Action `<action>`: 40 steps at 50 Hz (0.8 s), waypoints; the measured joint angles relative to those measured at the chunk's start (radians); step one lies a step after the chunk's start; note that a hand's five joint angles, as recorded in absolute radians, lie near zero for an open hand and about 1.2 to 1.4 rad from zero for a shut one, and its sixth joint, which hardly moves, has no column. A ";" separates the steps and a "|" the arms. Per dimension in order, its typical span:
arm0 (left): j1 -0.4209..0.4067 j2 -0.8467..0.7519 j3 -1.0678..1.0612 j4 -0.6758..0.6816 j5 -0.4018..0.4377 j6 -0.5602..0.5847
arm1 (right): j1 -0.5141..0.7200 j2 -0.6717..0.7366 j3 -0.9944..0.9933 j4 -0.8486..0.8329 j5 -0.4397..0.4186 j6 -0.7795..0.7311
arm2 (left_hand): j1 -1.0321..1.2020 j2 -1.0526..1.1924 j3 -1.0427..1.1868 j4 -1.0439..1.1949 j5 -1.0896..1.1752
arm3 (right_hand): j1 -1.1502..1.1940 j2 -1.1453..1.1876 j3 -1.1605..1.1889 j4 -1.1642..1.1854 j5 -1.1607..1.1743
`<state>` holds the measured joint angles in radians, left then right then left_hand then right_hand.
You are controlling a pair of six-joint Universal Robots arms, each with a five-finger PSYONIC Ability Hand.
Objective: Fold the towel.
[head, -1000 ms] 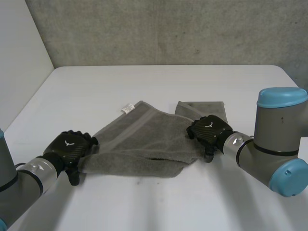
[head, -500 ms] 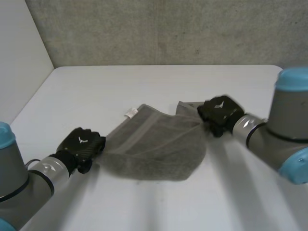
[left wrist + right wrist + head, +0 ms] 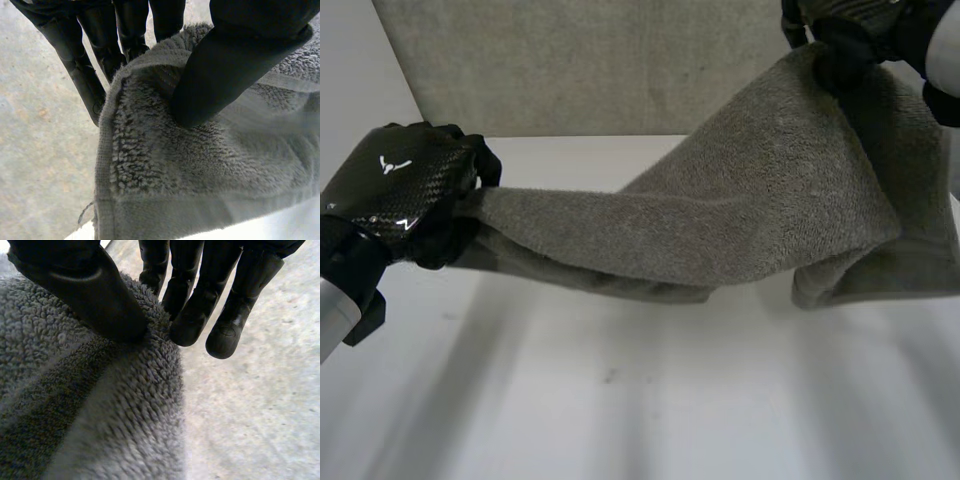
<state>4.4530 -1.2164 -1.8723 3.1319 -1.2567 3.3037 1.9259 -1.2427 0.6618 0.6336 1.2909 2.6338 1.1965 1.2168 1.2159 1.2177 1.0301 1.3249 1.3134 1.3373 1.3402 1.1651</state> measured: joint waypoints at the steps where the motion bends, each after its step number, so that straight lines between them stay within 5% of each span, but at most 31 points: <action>1: -0.001 -0.003 -0.004 -0.002 0.004 -0.008 | 0.007 0.030 -0.038 0.023 -0.001 -0.001 | 0.000 0.000 0.000 0.000 0.000 | 0.000 0.000 0.000 0.000 0.000; 15: -0.007 -0.267 -0.040 0.059 0.029 -0.008 | 0.119 0.402 -0.203 0.075 0.022 -0.026 | 0.000 0.000 0.000 0.000 0.000 | 0.001 0.000 0.000 0.000 0.000; 22: -0.027 -0.429 0.136 0.101 0.017 -0.014 | 0.121 0.532 -0.425 -0.051 0.132 -0.084 | 0.000 0.000 0.001 0.000 0.000 | 0.001 0.000 0.000 0.000 0.000; 31: -0.079 -0.409 0.361 0.162 -0.059 -0.069 | 0.121 0.470 -0.683 -0.308 0.215 -0.018 | 0.000 0.000 0.001 0.000 0.000 | 0.005 0.009 0.000 0.000 0.000; 40: -0.101 -0.338 0.303 0.260 -0.163 -0.109 | 0.120 0.377 -0.494 -0.238 0.127 0.065 | 0.000 0.000 0.001 0.000 0.000 | 0.005 0.009 0.000 0.000 0.000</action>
<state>4.3525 -1.5546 -1.5691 3.3922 -1.4193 3.1951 2.0463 -0.8662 0.1674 0.3952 1.4183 2.6983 1.1965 1.2173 1.2168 1.2180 1.0301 1.3300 1.3224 1.3373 1.3403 1.1651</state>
